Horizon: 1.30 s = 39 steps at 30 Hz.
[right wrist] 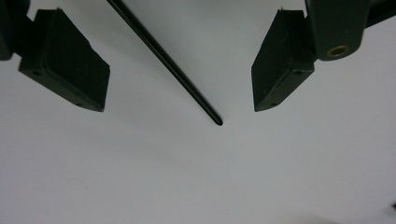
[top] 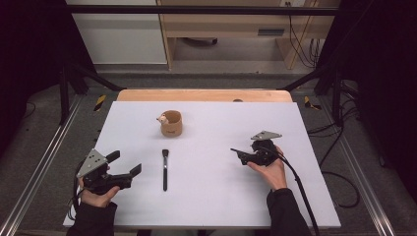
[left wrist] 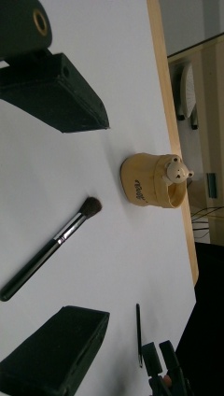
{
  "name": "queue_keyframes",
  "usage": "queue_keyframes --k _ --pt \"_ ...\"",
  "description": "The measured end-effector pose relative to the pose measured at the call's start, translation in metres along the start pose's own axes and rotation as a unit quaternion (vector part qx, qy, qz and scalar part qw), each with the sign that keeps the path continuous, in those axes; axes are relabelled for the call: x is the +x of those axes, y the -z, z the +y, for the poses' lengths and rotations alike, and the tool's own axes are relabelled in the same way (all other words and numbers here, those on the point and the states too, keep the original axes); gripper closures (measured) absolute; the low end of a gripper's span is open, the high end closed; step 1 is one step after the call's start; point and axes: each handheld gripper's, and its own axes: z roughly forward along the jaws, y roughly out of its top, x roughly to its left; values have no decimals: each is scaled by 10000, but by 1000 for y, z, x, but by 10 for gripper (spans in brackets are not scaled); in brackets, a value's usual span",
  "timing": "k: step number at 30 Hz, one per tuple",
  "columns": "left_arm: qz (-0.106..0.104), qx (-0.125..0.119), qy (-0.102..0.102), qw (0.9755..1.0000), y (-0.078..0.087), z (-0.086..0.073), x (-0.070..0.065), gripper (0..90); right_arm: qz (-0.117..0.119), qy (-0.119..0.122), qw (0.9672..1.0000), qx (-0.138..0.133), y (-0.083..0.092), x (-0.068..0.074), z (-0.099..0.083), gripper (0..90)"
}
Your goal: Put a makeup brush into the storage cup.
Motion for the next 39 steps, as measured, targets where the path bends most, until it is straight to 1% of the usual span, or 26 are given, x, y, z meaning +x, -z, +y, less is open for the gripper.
queue_keyframes --k 1,2,5,11,12,14,20,25,26,27,29,33,34,36,37,39 --pt "1 3 -4 10000 0 0 0 65 -6 31 10000 13 -1 0 0 206" --pt "0 5 -4 10000 0 0 0 65 7 -9 10000 48 -2 0 0 210" --pt "0 8 -5 10000 0 0 0 65 -3 30 10000 83 -5 0 -1 222" --pt "1 10 -9 10000 0 0 0 65 -3 85 9998 187 -10 0 -3 266" --pt "2 8 -9 10000 0 0 0 65 -20 50 9998 208 -11 1 -3 277" --pt "1 12 -9 10000 0 0 0 66 -23 110 9996 240 -12 0 -4 295" --pt "-2 19 -19 10000 -1 -1 0 67 -72 43 9994 343 -16 -2 -5 356" --pt "-7 42 -38 10000 -1 -1 0 68 -94 67 9992 380 -19 -3 -6 386" --pt "-9 42 -41 10000 -1 -1 0 68 -72 16 9991 429 -19 -3 -6 409" --pt "-6 42 -43 10000 -1 -1 0 68 -102 83 9990 426 -20 -4 -7 414" --pt "-7 38 -40 10000 -1 -1 0 68 -85 85 9989 459 -21 -4 -8 429" --pt "-12 39 -41 10000 -1 -1 0 68 -76 49 9985 541 -22 -2 -8 447" --pt "-18 38 -41 10000 -1 -1 0 68 -101 124 9985 531 -23 -3 -9 450" --pt "-17 38 -42 10000 -1 -1 0 68 -96 153 9984 532 -23 -4 -9 455" --pt "-19 38 -38 10000 -1 -1 0 68 -113 92 9984 537 -23 -4 -8 456" --pt "-18 41 -41 10000 -1 -1 -1 68 -111 108 9984 551 -23 -5 -9 461"
